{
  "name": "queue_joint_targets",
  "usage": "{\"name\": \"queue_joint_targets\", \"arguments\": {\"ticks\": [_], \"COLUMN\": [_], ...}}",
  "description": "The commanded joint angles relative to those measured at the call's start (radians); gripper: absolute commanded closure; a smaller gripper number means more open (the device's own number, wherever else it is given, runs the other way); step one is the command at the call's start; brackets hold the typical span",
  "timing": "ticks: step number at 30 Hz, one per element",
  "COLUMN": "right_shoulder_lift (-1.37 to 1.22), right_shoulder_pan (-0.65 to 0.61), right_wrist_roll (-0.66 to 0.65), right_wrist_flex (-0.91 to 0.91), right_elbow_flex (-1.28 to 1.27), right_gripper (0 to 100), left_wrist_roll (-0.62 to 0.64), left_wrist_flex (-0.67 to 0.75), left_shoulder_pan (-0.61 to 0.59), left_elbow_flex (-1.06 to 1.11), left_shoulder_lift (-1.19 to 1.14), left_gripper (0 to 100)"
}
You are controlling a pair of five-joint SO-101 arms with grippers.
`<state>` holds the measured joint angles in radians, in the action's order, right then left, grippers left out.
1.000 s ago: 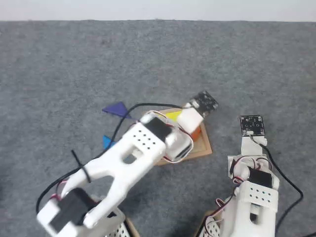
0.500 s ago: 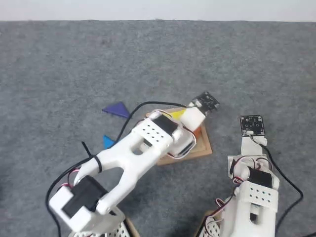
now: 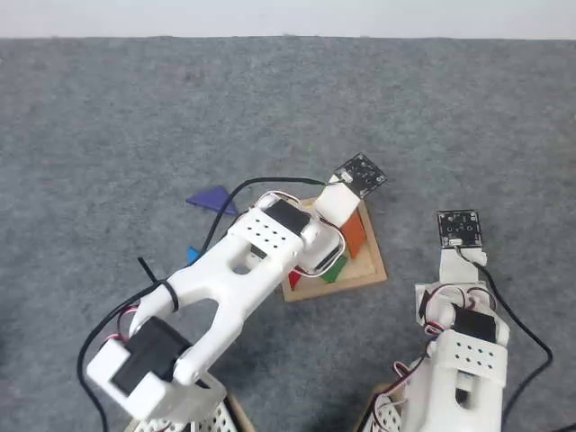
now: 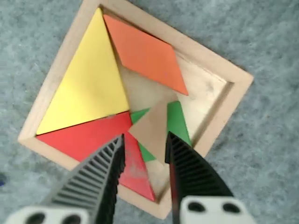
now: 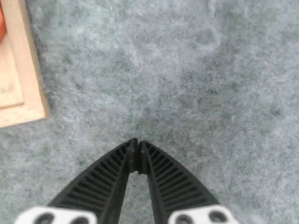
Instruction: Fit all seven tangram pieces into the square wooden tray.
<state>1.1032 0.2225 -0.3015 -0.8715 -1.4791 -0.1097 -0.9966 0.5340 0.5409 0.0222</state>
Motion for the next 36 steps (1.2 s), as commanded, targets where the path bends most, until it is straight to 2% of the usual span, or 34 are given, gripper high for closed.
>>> {"name": "queue_joint_targets", "arguments": {"ticks": [1,6,11,17,26,36], "right_shoulder_lift": [0.013,0.013,0.013,0.015,0.016,0.016], "right_shoulder_pan": [-0.008,-0.01,-0.01,-0.01,-0.008,-0.01], "right_wrist_roll": [-0.003,-0.003,-0.003,-0.003,-0.003,-0.003], "right_wrist_flex": [0.021,0.021,0.021,0.021,0.021,0.021], "right_elbow_flex": [0.031,0.031,0.031,0.031,0.031,0.031], "right_gripper": [98.8,98.8,98.8,98.8,98.8,98.8], "left_wrist_roll": [0.0,-0.02,-0.034,-0.034,0.003,0.009], "left_wrist_flex": [0.021,0.025,0.091,0.097,0.095,0.095], "left_shoulder_pan": [-0.041,-0.104,-0.1,-0.098,-0.005,-0.002], "left_elbow_flex": [-0.05,0.008,0.099,0.12,0.119,0.068], "left_shoulder_lift": [0.02,0.021,0.02,0.02,0.015,0.009], "left_gripper": [87,87,87,87,87,87]}}
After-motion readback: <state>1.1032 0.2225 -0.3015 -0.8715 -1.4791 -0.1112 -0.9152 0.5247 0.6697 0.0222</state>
